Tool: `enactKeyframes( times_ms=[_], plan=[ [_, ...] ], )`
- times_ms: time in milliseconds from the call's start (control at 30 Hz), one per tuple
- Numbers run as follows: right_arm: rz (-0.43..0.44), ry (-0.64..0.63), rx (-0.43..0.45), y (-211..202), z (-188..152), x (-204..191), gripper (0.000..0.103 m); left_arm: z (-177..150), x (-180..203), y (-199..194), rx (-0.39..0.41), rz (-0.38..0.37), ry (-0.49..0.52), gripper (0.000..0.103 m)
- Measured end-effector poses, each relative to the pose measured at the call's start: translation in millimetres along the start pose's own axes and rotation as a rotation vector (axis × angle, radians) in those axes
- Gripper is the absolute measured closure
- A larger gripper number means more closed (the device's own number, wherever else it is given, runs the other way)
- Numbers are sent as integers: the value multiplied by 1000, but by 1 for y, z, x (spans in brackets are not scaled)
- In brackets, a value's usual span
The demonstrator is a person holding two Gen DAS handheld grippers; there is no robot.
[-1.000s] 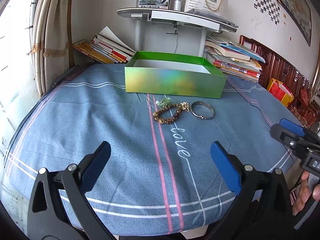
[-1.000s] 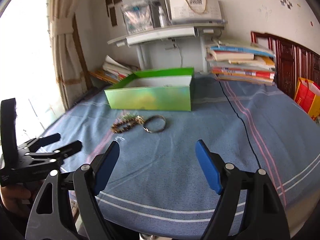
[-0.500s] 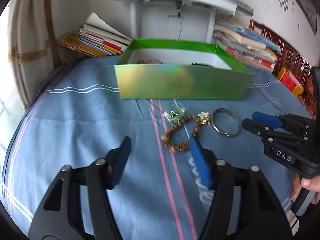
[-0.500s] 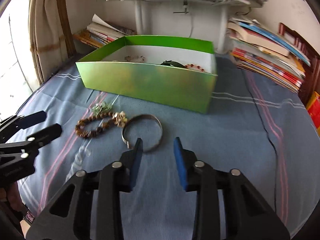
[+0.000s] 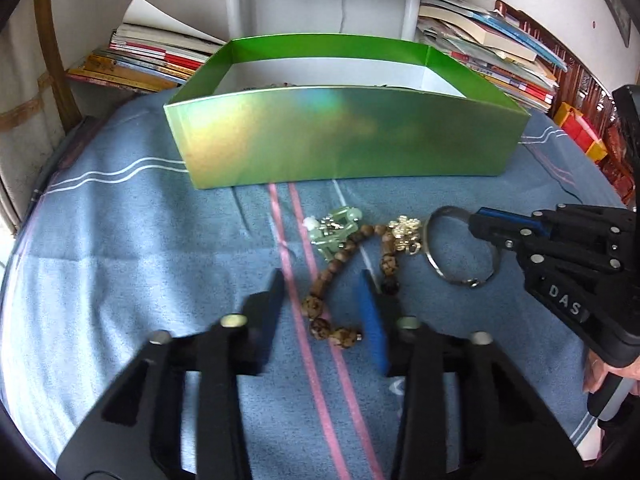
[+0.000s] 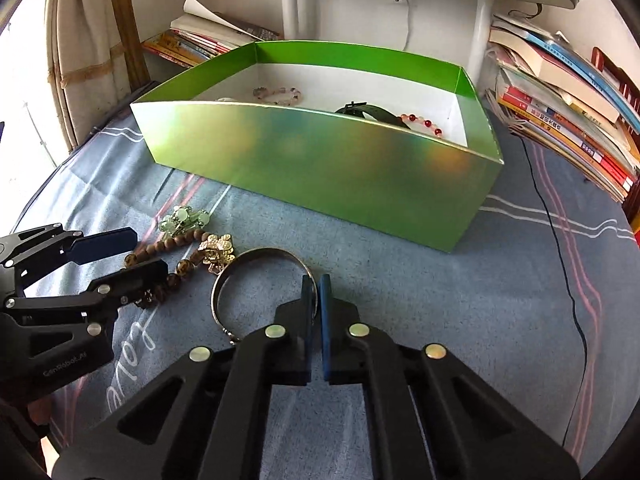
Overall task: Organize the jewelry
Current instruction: 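Grasp the wooden bead bracelet with the left tool while the right grasps the silver bangle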
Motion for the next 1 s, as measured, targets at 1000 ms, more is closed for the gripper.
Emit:
enactKeyframes(
  times_ms=[1000],
  plan=[
    [59, 82, 309, -177, -65, -19, 99, -49, 30, -187, 298, -28, 6, 93]
  ],
)
Point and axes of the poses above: each gripper's, at about its wrist camera, not at the fingertips, and y roughly the way its jaws point, x to its right, z to its top, the point moved 9 cm from there along y, roughly the way its jaws point, and after that the axes turned 6 degrees about y, right-handed, at the moved point
